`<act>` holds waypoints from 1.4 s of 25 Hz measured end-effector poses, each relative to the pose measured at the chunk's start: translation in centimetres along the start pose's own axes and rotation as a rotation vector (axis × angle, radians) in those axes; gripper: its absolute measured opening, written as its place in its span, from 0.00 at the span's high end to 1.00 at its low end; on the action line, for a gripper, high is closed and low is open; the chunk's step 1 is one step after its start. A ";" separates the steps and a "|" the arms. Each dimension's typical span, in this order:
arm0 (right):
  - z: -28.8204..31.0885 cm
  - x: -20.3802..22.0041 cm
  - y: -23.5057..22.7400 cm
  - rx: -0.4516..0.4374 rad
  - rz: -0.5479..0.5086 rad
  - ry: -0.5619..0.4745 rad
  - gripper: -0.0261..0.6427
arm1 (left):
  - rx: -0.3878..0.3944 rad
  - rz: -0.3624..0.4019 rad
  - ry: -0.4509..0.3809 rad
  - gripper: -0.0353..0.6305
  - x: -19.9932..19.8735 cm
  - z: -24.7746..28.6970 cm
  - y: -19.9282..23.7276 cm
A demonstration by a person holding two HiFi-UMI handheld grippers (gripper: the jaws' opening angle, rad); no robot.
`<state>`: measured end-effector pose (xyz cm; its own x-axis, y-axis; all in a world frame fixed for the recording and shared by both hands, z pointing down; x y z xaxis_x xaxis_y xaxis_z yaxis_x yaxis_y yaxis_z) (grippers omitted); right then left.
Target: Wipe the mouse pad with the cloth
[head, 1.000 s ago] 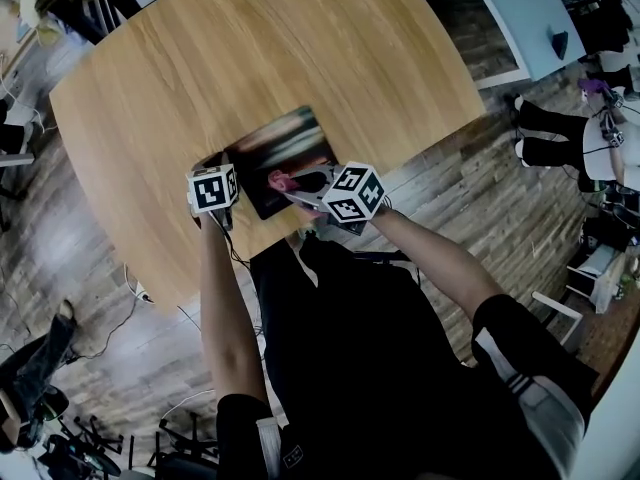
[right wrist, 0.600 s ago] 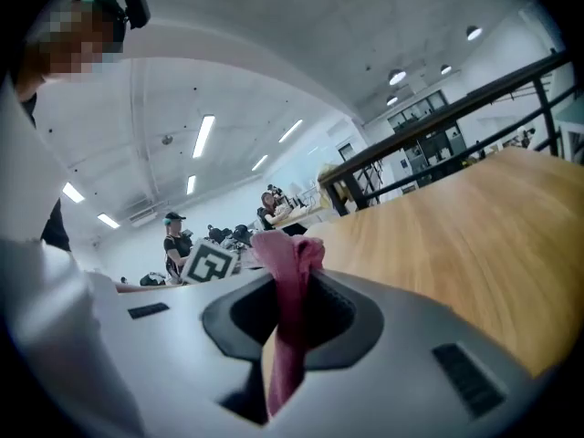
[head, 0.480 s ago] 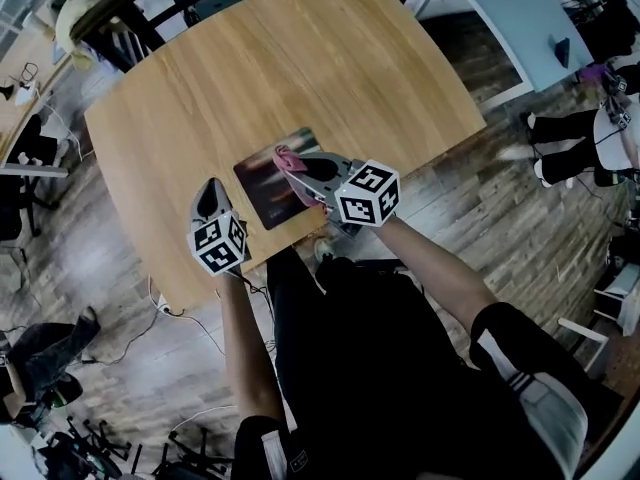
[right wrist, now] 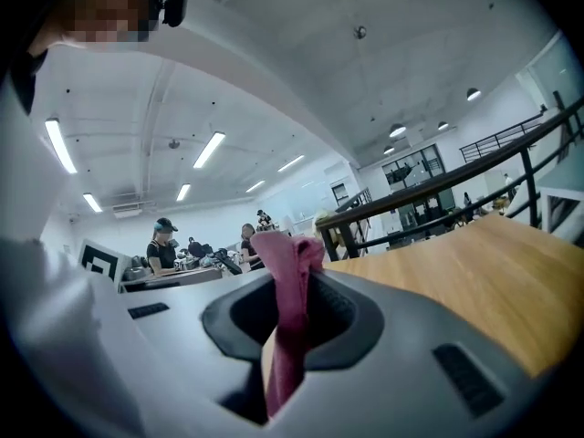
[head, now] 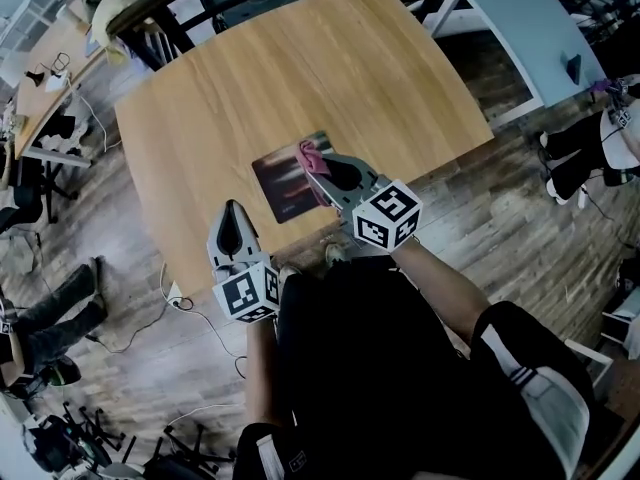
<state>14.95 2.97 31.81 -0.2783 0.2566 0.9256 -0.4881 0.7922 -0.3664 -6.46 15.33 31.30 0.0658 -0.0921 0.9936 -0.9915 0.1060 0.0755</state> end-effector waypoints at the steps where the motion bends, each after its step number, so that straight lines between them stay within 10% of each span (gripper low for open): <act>1: -0.2 -0.4 0.4 0.006 -0.002 -0.008 0.87 | 0.005 -0.002 -0.004 0.91 -0.4 -0.6 -0.1; 35: -3.1 0.1 8.6 0.188 -0.100 0.020 0.87 | 0.161 -0.068 -0.135 0.91 -5.6 -5.4 2.1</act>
<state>13.26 11.51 29.03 -0.2050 0.1943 0.9593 -0.6587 0.6976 -0.2821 -8.35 21.46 26.37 0.1283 -0.2269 0.9654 -0.9911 -0.0636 0.1168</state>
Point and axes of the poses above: the fingertips, and each gripper's own axes: z forward along the fingers, y to its left, x out of its underside, the point moved 9 cm from there along -z, backward along the fingers, and after that the axes turned 15 degrees about -y, right-handed, at the moved point
